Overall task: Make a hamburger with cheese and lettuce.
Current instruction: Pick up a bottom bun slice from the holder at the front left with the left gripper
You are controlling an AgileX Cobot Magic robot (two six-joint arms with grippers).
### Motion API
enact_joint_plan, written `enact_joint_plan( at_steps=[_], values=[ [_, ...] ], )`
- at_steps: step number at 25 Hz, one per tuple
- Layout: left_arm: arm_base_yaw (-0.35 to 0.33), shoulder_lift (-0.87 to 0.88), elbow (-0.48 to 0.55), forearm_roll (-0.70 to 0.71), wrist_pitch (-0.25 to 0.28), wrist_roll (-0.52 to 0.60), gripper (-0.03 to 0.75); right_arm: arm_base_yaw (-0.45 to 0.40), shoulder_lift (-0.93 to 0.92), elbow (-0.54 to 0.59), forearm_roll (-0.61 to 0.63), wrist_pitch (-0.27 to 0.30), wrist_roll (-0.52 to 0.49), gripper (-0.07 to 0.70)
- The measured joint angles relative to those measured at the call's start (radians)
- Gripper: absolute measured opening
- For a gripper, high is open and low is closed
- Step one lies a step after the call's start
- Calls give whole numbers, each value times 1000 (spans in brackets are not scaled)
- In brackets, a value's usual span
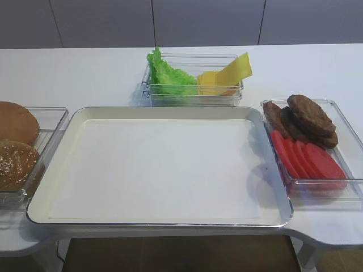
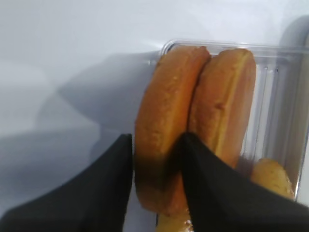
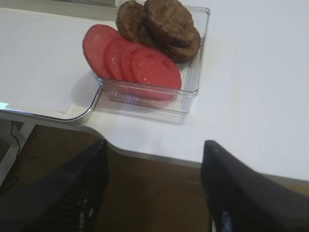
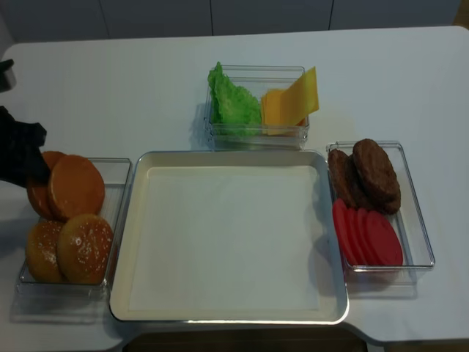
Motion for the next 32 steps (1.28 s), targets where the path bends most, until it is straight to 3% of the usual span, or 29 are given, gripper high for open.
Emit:
enact_joint_plan(
  at_steps=[8,32],
  values=[
    [0,0,-1,-17,4,1,108,0,0,0,0,0,0,475],
    [0,-30,-8,-20,4,4,98,0,0,0,0,0,0,475]
  ],
)
